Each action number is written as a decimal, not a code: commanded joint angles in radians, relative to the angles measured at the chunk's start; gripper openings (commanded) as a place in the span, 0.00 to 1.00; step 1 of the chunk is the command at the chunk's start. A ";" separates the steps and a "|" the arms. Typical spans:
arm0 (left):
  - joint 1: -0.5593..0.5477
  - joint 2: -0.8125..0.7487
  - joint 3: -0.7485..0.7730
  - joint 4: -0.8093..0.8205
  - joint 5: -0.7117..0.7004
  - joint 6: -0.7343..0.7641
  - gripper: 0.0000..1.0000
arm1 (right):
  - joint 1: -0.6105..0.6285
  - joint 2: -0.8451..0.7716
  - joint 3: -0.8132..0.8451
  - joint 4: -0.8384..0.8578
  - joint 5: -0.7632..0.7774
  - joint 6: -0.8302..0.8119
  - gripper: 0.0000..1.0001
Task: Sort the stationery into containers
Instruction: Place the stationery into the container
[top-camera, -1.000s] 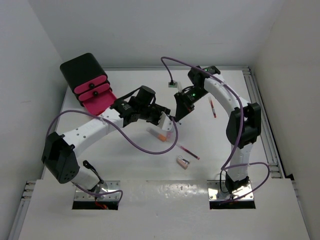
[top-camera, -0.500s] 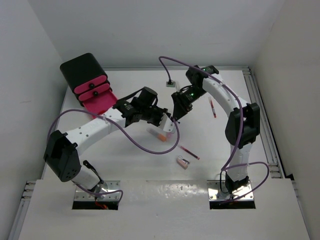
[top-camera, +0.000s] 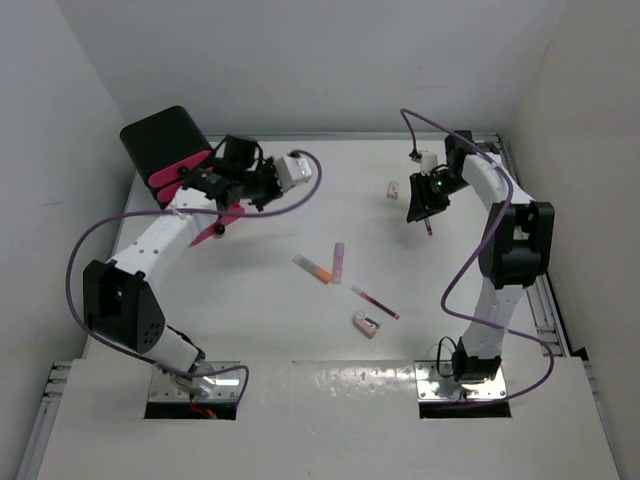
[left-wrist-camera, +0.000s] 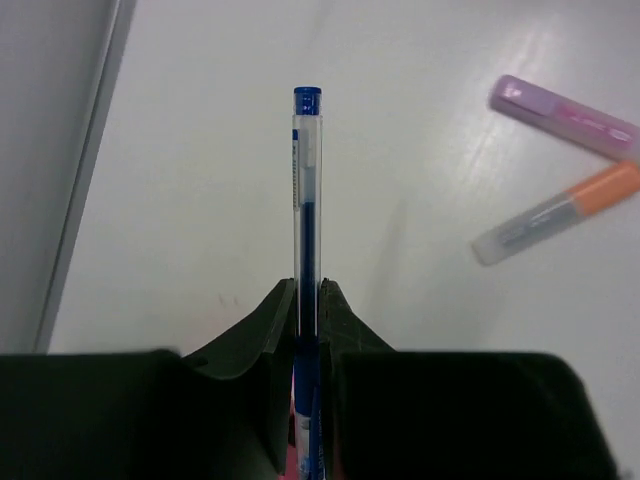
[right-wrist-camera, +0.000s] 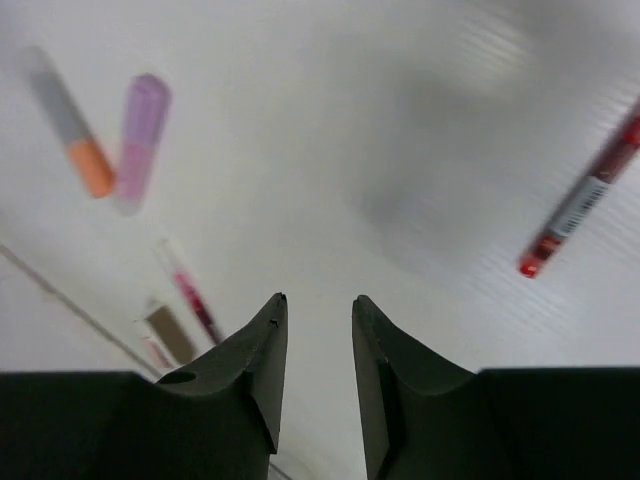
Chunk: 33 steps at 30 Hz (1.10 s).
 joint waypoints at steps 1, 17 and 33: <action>0.098 0.054 0.116 -0.060 -0.038 -0.220 0.00 | 0.032 -0.032 -0.004 0.173 0.235 0.013 0.32; 0.374 0.128 0.147 -0.079 -0.079 -0.310 0.00 | -0.014 0.138 0.073 0.271 0.464 0.032 0.38; 0.500 0.286 0.247 -0.113 -0.039 -0.211 0.00 | -0.014 0.227 0.082 0.274 0.436 0.040 0.31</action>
